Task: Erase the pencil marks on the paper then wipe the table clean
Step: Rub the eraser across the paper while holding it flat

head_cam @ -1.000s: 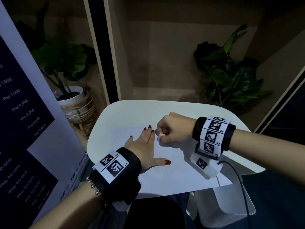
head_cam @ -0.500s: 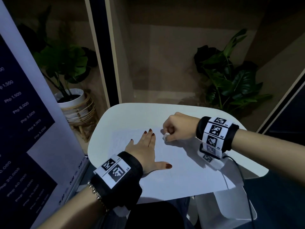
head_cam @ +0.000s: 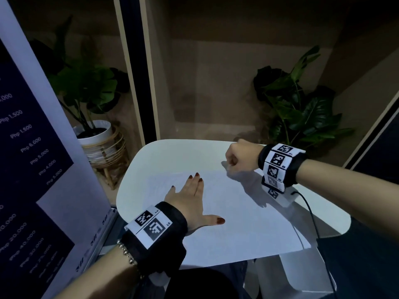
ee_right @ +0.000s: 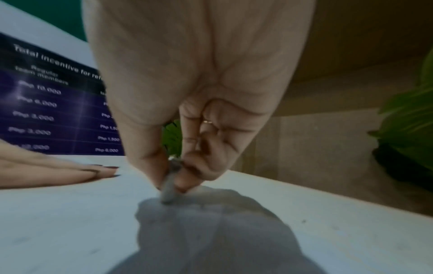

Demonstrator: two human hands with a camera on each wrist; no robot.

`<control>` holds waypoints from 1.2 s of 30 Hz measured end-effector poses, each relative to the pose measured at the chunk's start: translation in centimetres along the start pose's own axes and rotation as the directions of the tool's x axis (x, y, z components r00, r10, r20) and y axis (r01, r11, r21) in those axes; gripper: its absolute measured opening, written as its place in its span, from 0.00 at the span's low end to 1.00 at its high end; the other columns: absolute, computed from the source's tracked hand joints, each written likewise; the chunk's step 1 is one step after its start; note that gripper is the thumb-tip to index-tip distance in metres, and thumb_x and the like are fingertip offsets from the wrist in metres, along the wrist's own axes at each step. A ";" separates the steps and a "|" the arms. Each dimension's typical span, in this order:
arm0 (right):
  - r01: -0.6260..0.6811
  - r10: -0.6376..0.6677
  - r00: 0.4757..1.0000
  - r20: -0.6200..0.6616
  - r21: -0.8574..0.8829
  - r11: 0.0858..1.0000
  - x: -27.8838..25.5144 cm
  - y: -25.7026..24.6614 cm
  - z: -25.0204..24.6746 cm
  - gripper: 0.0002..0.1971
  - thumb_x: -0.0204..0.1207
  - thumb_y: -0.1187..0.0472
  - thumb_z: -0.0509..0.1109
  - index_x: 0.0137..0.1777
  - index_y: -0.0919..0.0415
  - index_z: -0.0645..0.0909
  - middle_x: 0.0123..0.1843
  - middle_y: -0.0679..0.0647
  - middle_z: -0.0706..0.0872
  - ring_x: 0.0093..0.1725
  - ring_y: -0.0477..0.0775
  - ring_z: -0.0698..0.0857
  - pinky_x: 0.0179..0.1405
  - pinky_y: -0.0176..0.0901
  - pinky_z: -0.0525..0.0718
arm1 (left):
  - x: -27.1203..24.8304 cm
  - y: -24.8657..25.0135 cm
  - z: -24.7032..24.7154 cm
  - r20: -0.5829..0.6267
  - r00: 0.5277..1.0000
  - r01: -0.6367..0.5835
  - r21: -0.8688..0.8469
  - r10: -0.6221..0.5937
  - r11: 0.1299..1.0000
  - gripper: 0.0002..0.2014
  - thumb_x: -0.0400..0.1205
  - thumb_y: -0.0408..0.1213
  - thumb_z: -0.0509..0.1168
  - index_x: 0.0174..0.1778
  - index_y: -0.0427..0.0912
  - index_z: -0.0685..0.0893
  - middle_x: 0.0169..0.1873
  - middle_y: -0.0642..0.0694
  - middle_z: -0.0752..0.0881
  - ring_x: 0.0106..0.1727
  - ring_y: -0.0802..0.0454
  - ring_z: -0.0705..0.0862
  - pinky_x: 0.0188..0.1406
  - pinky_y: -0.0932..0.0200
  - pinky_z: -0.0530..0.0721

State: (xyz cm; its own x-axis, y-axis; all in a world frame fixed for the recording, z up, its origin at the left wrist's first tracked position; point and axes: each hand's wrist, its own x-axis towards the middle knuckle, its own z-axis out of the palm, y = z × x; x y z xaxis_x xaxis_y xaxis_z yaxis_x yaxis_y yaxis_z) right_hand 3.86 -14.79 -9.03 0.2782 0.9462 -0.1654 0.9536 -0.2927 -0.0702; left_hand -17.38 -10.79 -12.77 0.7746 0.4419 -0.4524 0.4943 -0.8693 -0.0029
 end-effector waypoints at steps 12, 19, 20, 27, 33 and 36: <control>0.103 -0.104 0.994 0.008 0.092 0.990 0.1 -0.3 0.9 0.09 0.73 0.57 0.77 0.35 0.54 0.81 0.26 0.43 0.80 0.28 0.41 0.75 0.30 0.28 0.70 | 0.0 0.0 -0.2 0.010 1.000 0.004 0.006 -0.004 1.000 0.54 0.78 0.74 0.48 0.85 0.40 0.31 0.84 0.47 0.29 0.86 0.51 0.34 0.84 0.39 0.46; 0.127 -0.126 0.992 -0.012 0.071 0.989 0.6 -1.7 0.2 0.11 0.71 0.57 0.77 0.31 0.53 0.80 0.27 0.45 0.82 0.28 0.41 0.77 0.32 0.33 0.75 | -0.2 0.0 -0.2 0.004 1.000 0.002 0.005 -0.002 1.000 0.54 0.78 0.74 0.48 0.85 0.40 0.32 0.84 0.47 0.30 0.86 0.53 0.35 0.84 0.40 0.47; 0.154 -0.156 0.988 0.010 0.114 0.982 0.5 -2.2 0.5 0.12 0.72 0.56 0.77 0.30 0.51 0.79 0.26 0.42 0.81 0.26 0.38 0.77 0.30 0.28 0.72 | -0.3 0.0 -0.2 0.002 1.000 0.003 0.000 -0.003 1.000 0.54 0.78 0.74 0.48 0.85 0.40 0.32 0.84 0.48 0.30 0.86 0.53 0.35 0.84 0.40 0.47; 0.022 -0.022 1.000 0.016 0.022 1.000 0.5 0.6 0.1 0.10 0.69 0.56 0.77 0.31 0.58 0.82 0.27 0.49 0.83 0.31 0.49 0.80 0.34 0.41 0.79 | -0.2 0.0 -0.2 0.003 1.000 0.003 0.004 -0.003 1.000 0.53 0.78 0.74 0.48 0.85 0.40 0.32 0.84 0.48 0.30 0.86 0.52 0.35 0.84 0.39 0.47; 0.161 -0.160 0.987 -0.014 0.068 0.985 -0.5 -2.4 1.2 0.12 0.74 0.54 0.74 0.31 0.51 0.78 0.27 0.43 0.79 0.29 0.42 0.74 0.31 0.34 0.71 | -0.2 0.0 -0.1 -0.010 1.000 0.000 -0.004 0.000 1.000 0.53 0.78 0.74 0.48 0.85 0.40 0.32 0.84 0.47 0.31 0.86 0.52 0.35 0.84 0.39 0.47; 0.123 -0.123 0.992 -0.005 0.136 0.983 -0.5 -1.3 1.7 0.10 0.74 0.54 0.74 0.32 0.51 0.80 0.28 0.43 0.81 0.31 0.42 0.77 0.34 0.38 0.72 | -0.1 0.0 -0.1 -0.003 1.000 -0.003 -0.007 0.003 1.000 0.53 0.79 0.74 0.48 0.85 0.40 0.32 0.84 0.48 0.30 0.86 0.53 0.34 0.84 0.39 0.47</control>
State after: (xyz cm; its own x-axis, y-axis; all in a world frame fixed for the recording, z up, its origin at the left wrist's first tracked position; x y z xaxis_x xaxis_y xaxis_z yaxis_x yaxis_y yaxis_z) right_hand 2.29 -15.11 -10.50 0.1591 0.9757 -0.1506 0.9560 -0.1903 -0.2232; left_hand -17.47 -10.83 -12.67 0.7775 0.4396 -0.4496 0.4945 -0.8692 0.0053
